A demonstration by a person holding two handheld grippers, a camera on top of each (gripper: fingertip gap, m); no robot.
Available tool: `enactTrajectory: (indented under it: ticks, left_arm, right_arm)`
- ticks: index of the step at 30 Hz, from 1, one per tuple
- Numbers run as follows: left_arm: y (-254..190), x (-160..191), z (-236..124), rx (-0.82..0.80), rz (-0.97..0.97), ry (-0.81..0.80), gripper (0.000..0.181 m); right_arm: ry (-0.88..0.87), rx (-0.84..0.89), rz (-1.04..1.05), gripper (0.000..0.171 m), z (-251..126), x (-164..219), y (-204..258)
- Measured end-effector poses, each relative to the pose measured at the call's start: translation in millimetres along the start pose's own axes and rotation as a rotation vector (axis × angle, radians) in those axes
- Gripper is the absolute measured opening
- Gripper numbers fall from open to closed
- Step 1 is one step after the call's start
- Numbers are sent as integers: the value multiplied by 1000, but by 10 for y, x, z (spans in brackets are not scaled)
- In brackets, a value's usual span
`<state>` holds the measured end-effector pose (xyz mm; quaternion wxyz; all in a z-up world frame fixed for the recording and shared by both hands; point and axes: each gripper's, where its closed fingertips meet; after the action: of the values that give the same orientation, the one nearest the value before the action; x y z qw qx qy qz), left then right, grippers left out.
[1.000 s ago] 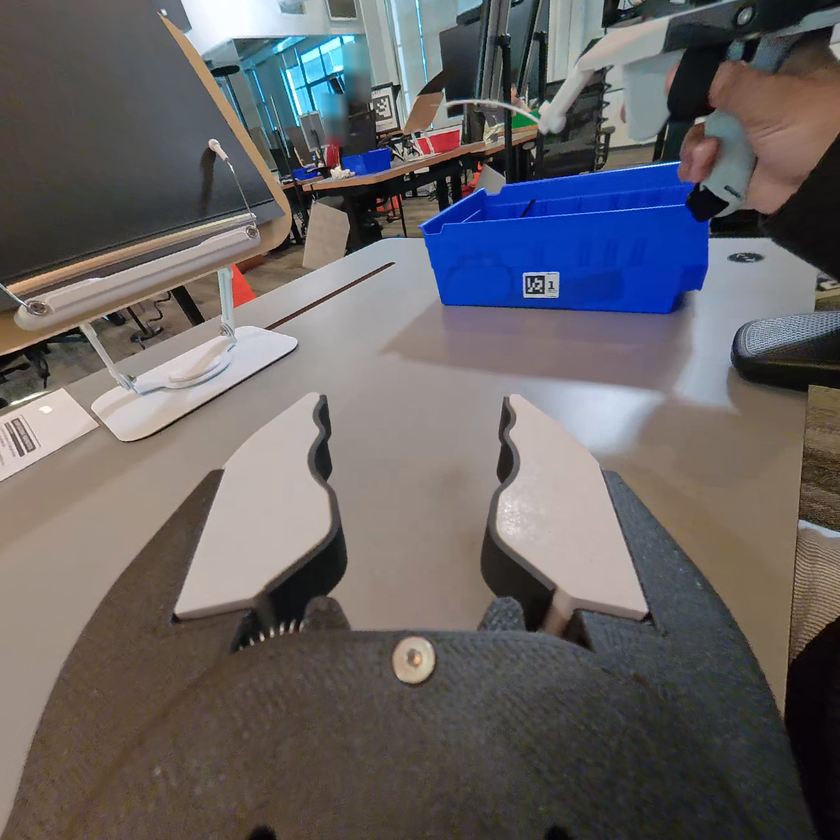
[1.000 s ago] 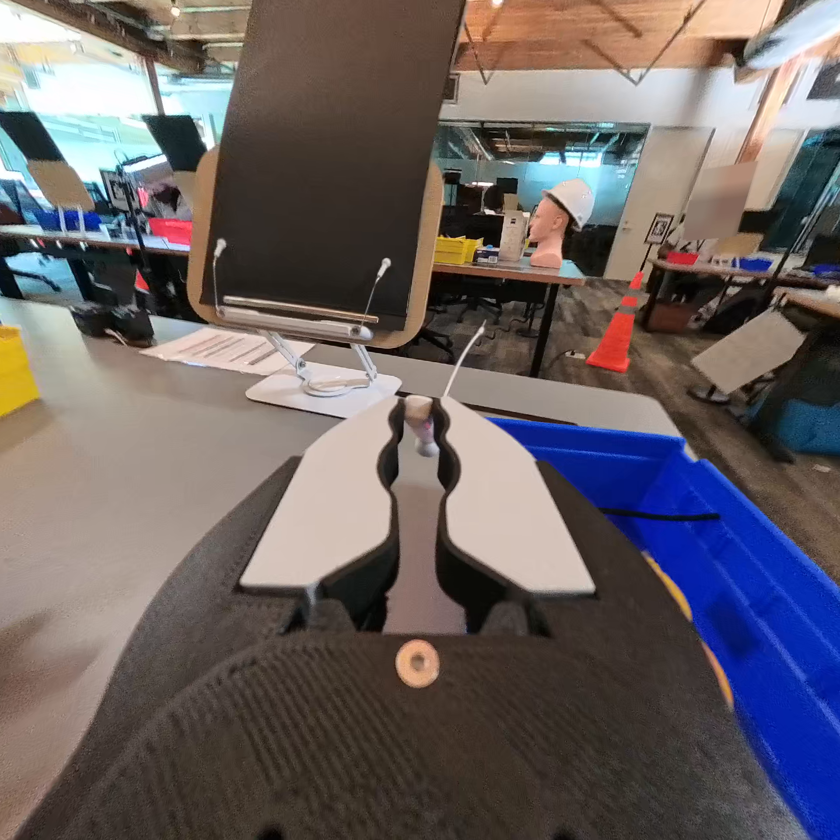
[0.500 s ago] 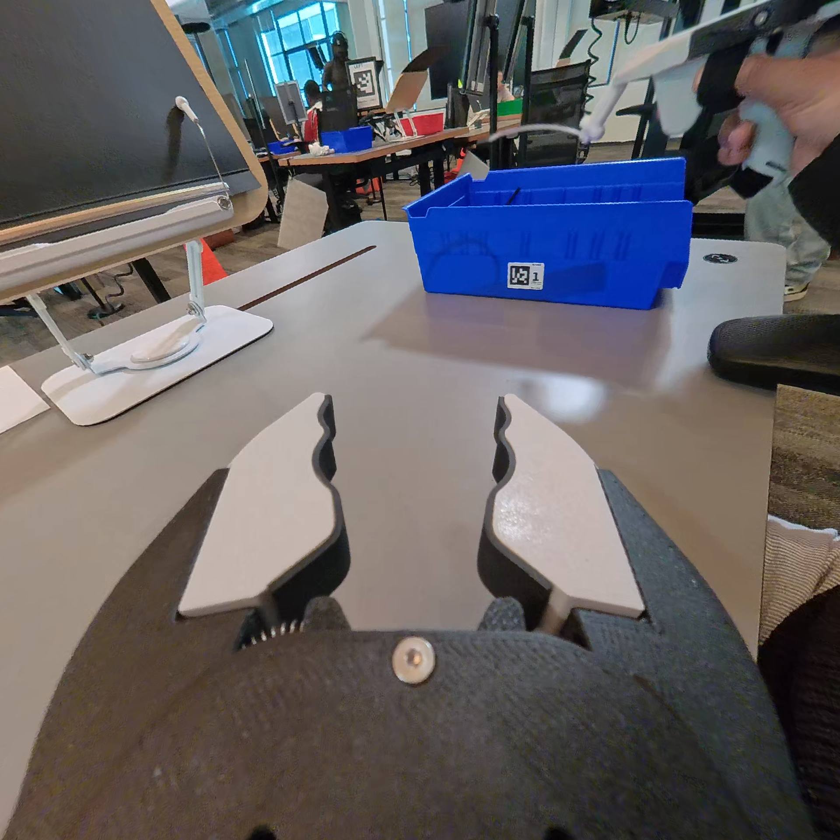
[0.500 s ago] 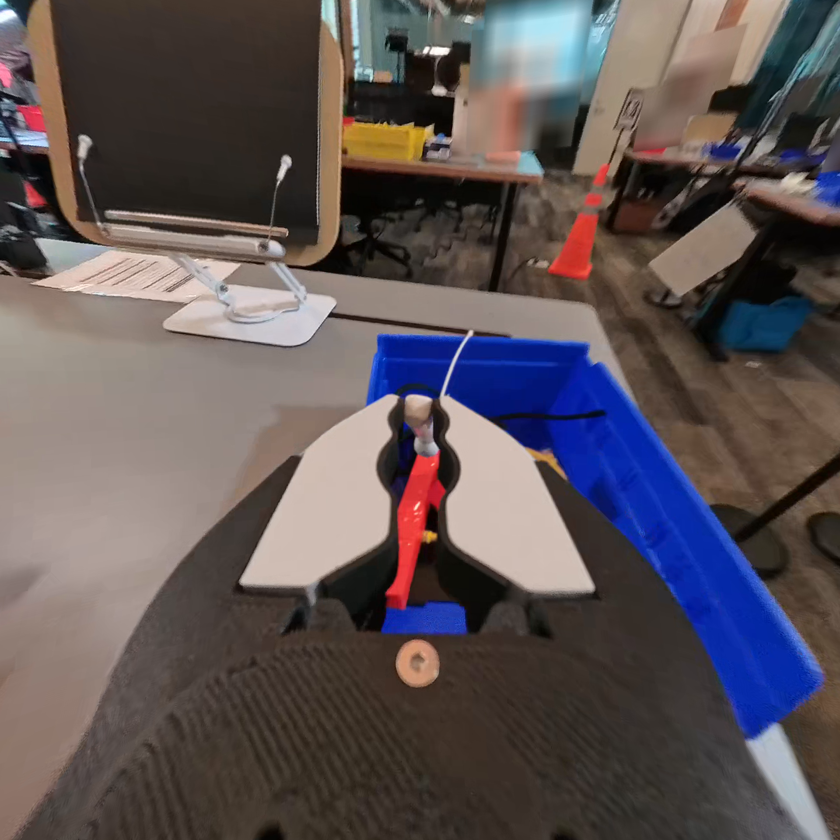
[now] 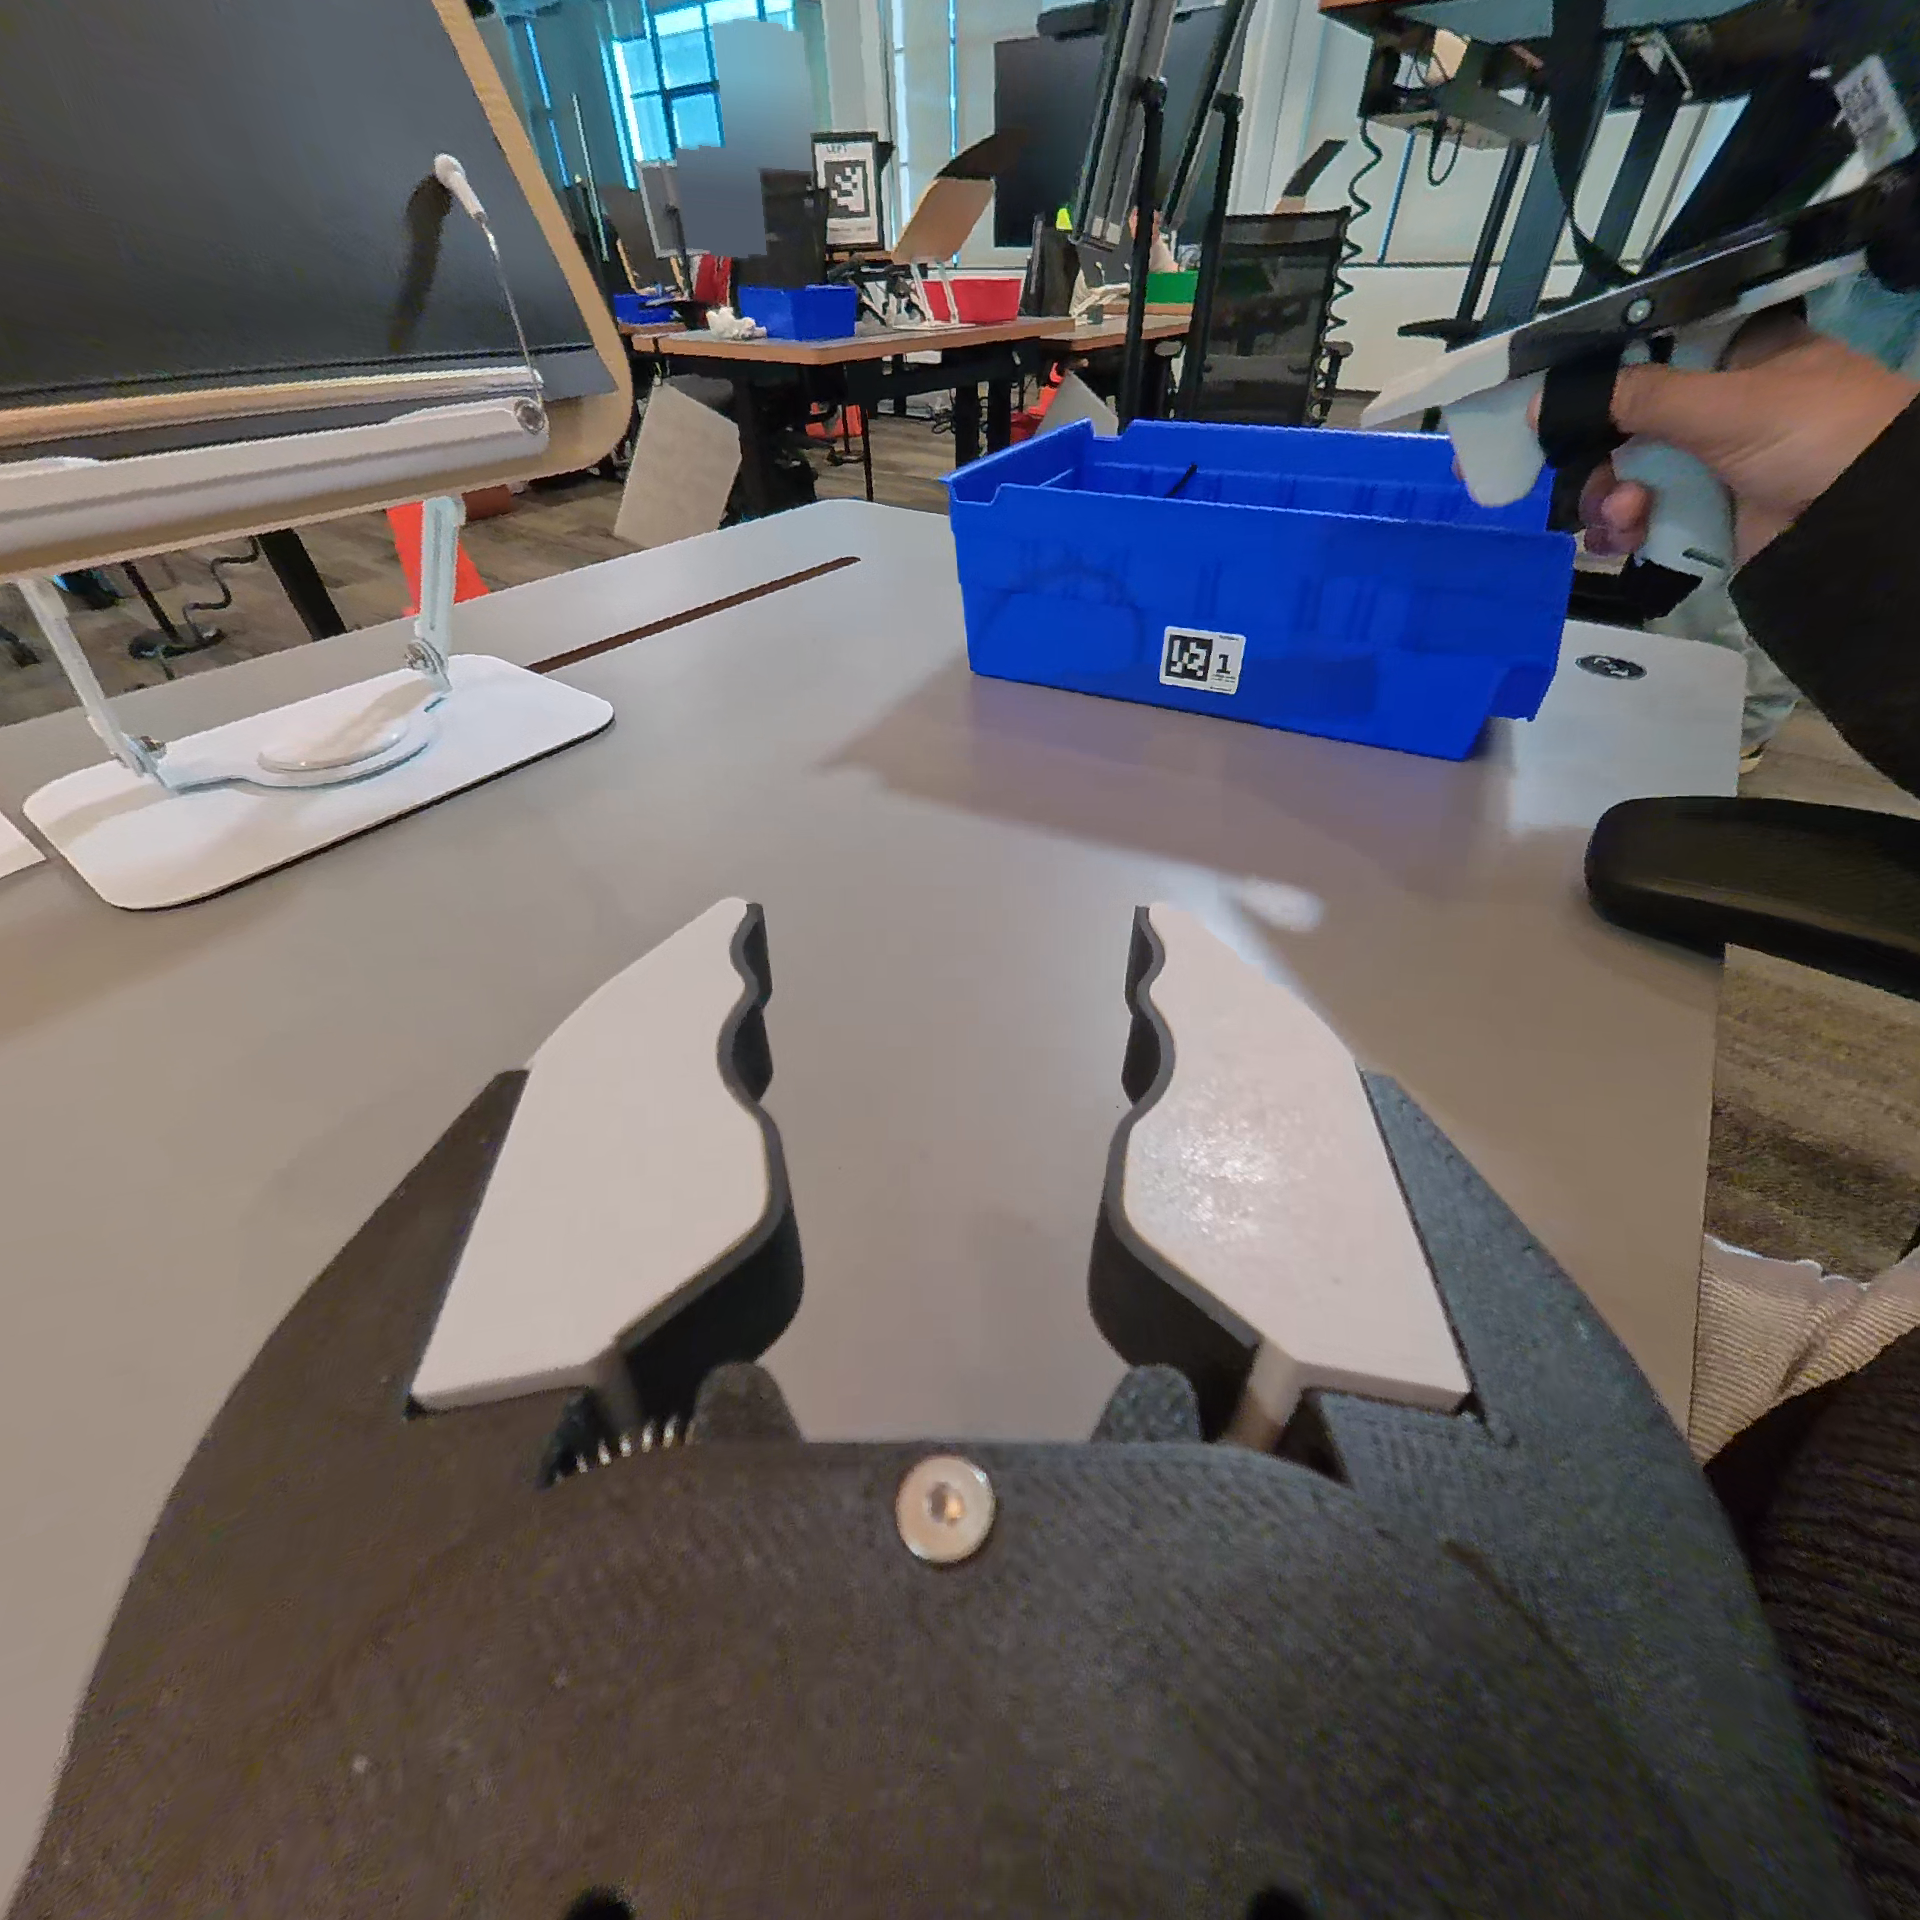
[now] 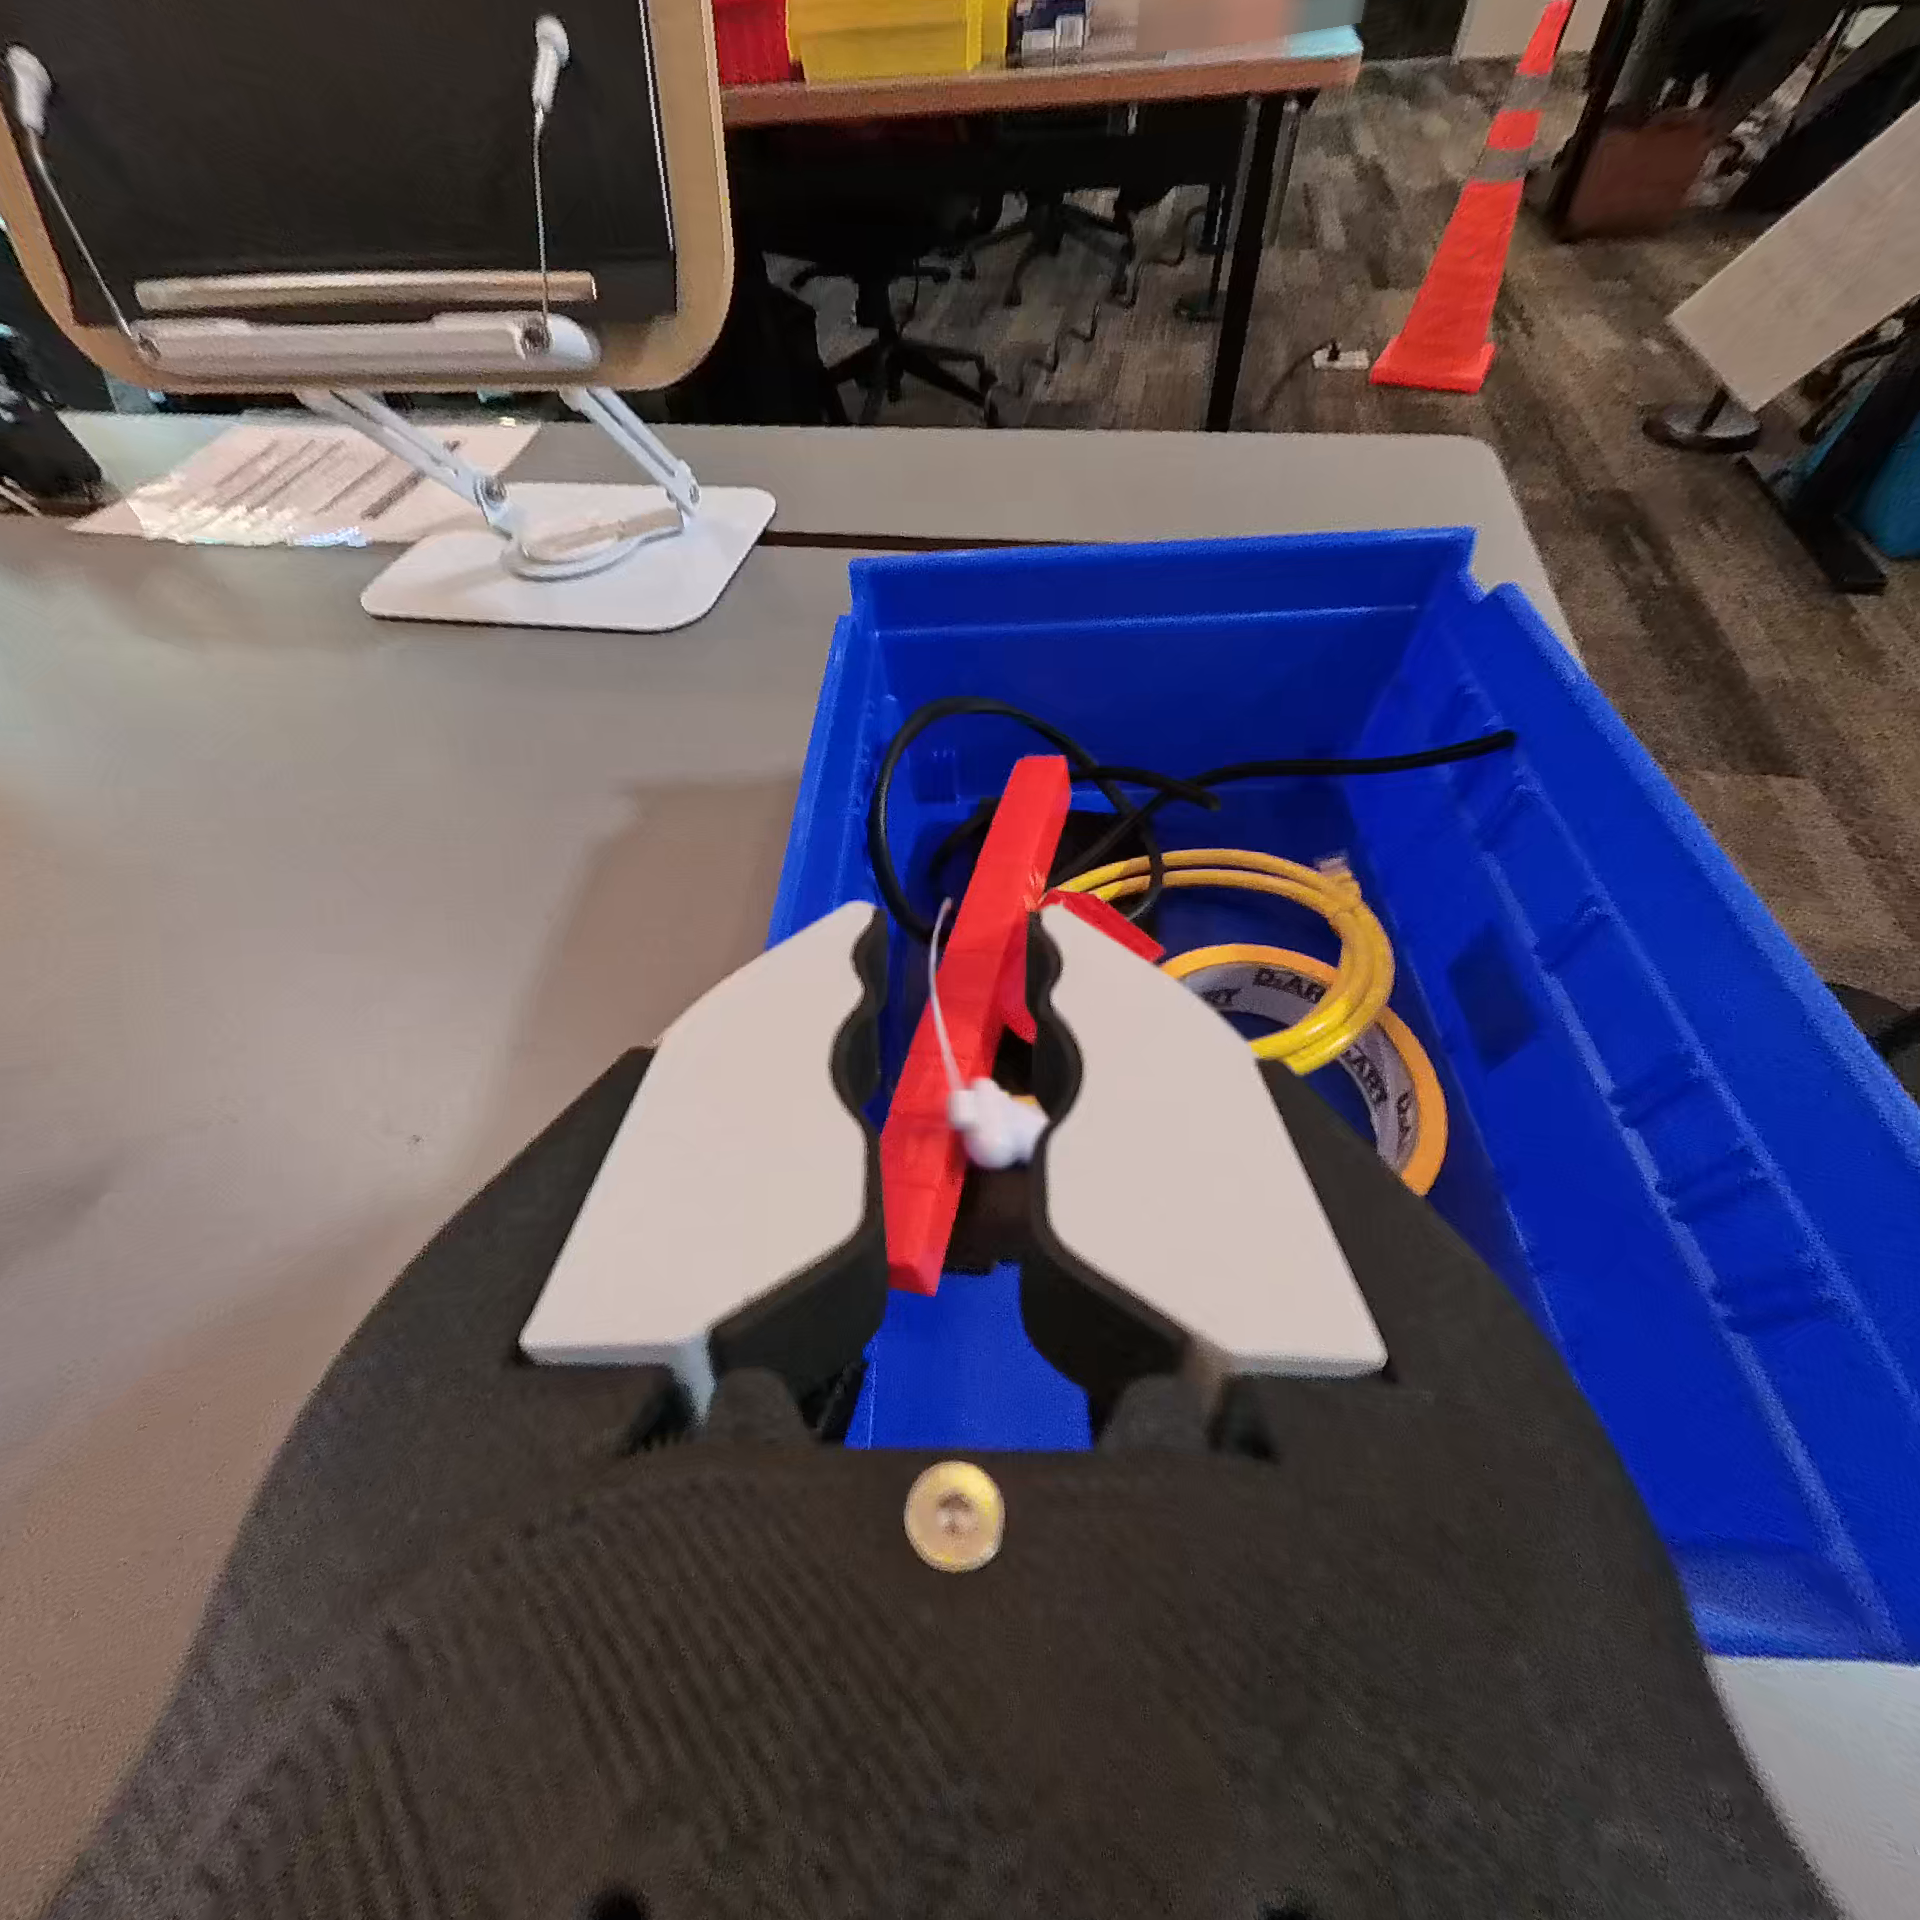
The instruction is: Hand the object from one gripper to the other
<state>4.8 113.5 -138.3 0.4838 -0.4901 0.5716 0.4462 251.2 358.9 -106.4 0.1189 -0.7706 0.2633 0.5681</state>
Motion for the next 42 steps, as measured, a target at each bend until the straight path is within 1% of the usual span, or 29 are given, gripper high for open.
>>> enactTrajectory:
  ticks: [6,11,12,15,17,21,23,25,30,35,38,39,42]
  left_arm:
    - [13,8,5,2,-17,4,67]
    - [5,18,13,7,-27,8,67]
    - [5,20,15,8,-32,9,67]
    - [13,23,17,9,-46,11,67]
    - [24,21,16,9,-53,10,66]
    - [42,23,12,13,-74,9,65]
    - [54,25,8,13,-80,11,65]
    - [66,21,1,12,-86,8,65]
    - [76,22,1,16,-104,9,64]
    - [61,21,10,17,-96,10,64]
    - [63,21,10,14,-95,12,64]
    - [73,15,7,10,-94,11,64]
    - [185,-2,-24,-37,-90,25,60]
  right_arm:
    - [-55,54,-49,22,-90,-117,-26]
    - [22,63,-86,22,-61,-50,40]
    - [41,25,-55,23,-44,-23,96]
    - [38,-160,140,27,-32,-14,330]
    - [92,-203,182,27,-46,62,401]
    - [252,-201,149,27,-2,318,519]
    - [289,-178,127,32,51,380,560]
    - [304,-155,97,32,80,394,574]
    - [260,-206,99,31,209,366,745]
    - [195,-265,48,40,391,330,1023]
    - [189,-251,-6,40,424,328,1069]
    - [180,-232,-27,37,414,309,1048]
    - [36,-227,-79,32,332,56,1086]
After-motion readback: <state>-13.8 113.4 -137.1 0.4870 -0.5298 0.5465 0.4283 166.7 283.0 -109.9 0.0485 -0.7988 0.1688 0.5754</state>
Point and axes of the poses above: each gripper's, where its closed fingertips meet, z out along the fingers, x out of its underside, y = z × x across the jaws, and after that the axes turned 9 degrees about -x, right-handed
